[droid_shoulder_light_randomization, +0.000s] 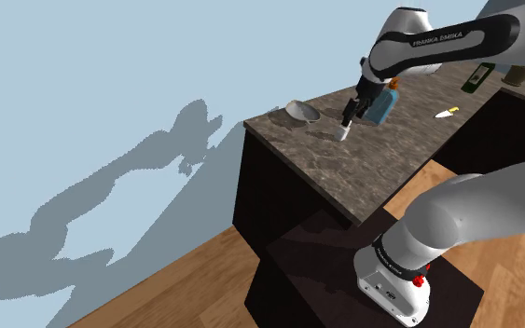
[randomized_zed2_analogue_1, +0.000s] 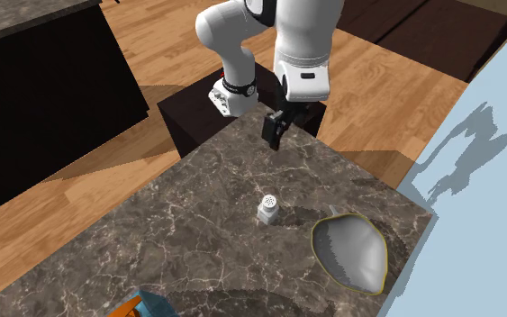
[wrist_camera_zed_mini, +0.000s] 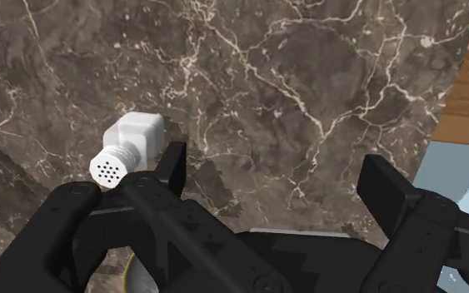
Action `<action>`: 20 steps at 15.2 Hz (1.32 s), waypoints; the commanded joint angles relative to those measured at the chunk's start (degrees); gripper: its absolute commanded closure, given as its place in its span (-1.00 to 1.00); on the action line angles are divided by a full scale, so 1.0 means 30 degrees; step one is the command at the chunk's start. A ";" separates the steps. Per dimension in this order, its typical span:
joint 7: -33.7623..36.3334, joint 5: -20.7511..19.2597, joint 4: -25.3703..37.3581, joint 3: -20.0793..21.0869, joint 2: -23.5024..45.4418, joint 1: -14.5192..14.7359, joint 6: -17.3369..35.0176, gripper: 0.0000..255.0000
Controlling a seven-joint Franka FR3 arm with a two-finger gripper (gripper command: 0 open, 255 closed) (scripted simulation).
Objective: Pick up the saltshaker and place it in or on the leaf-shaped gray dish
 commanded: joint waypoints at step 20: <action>-0.4028 0.2015 0.2100 -0.3056 0.8576 -0.0478 0.7945 -1.00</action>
